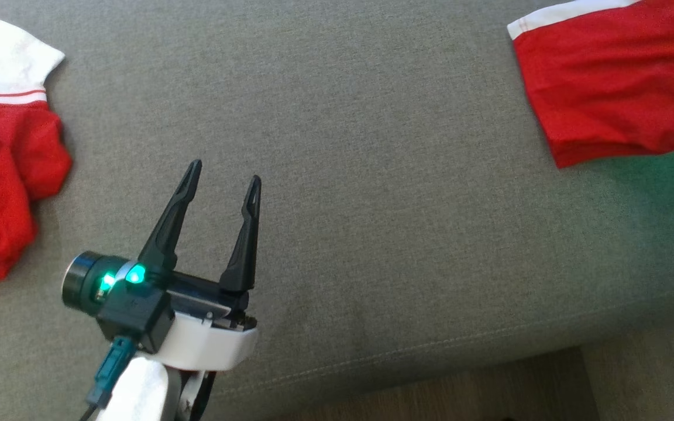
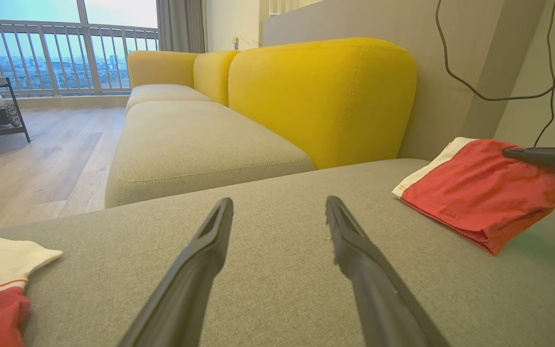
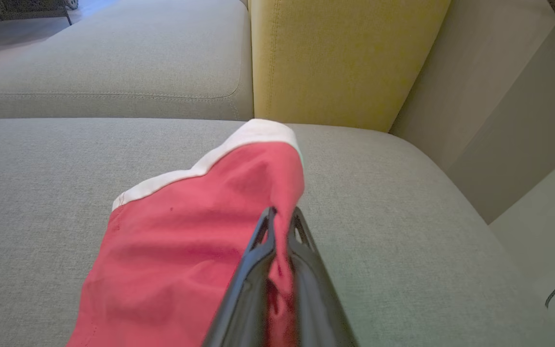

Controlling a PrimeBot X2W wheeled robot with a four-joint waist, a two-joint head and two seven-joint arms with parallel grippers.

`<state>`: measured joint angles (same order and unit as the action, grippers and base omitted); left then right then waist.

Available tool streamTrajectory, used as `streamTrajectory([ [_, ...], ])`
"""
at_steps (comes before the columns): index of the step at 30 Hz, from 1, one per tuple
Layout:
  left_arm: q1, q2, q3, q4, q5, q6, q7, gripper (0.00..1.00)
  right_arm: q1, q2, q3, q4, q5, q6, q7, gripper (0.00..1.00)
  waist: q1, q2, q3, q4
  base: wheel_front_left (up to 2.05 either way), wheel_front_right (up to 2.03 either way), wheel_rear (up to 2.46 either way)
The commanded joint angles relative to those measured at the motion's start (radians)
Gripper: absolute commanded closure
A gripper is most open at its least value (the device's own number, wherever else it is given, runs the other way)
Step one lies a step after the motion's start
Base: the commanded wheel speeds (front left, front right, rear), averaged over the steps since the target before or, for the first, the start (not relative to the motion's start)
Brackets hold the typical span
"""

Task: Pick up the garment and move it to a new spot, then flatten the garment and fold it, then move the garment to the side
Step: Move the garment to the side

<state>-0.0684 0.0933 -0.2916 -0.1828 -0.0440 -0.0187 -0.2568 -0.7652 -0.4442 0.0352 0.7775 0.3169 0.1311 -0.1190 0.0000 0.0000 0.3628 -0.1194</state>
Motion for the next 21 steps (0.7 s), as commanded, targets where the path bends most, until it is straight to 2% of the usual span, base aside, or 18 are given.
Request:
streamTrajectory([
  [1, -0.027, 0.004, 0.030, -0.034, 0.011, -0.003, -0.005, 0.00, -0.008, -0.032, -0.003, -0.038, -0.012, 0.000, -0.012, 1.00, 0.0000, 0.0000, 0.000, 0.000, 0.00, 0.00, 0.00],
  [11, -0.032, -0.004, 0.033, -0.029, 0.010, -0.007, -0.005, 0.00, 0.013, -0.040, -0.083, -0.075, -0.136, 0.000, -0.021, 1.00, 0.0000, 0.0000, 0.001, 0.005, 0.00, 0.00, 0.00],
  [16, -0.029, -0.011, 0.039, -0.029, -0.002, -0.007, -0.005, 0.00, 0.030, -0.010, -0.153, -0.106, -0.224, 0.000, -0.024, 1.00, 0.0000, 0.0000, 0.002, 0.012, 0.00, 0.00, 0.00],
  [17, -0.029, -0.012, 0.040, -0.028, -0.005, -0.008, -0.005, 0.00, 0.033, -0.003, -0.168, -0.111, -0.235, 0.000, -0.023, 0.95, 0.0000, 0.0000, 0.002, 0.014, 0.00, 0.00, 0.00],
  [18, -0.029, -0.013, 0.040, -0.026, -0.006, -0.009, -0.005, 0.00, 0.035, 0.005, -0.183, -0.114, -0.244, 0.000, -0.021, 0.63, 0.0000, 0.0000, 0.000, 0.015, 0.00, 0.00, 0.00],
  [19, -0.029, -0.016, 0.042, -0.024, -0.009, -0.010, -0.005, 0.00, 0.041, 0.016, -0.207, -0.122, -0.268, 0.000, -0.023, 0.00, 0.0000, 0.0000, -0.003, 0.017, 0.00, 0.00, 0.00],
  [21, -0.029, -0.018, 0.043, -0.023, -0.011, -0.010, -0.005, 0.00, 0.046, 0.020, -0.220, -0.129, -0.284, 0.000, -0.027, 0.00, 0.0000, 0.0000, -0.005, 0.018, 0.00, 0.00, 0.00],
])
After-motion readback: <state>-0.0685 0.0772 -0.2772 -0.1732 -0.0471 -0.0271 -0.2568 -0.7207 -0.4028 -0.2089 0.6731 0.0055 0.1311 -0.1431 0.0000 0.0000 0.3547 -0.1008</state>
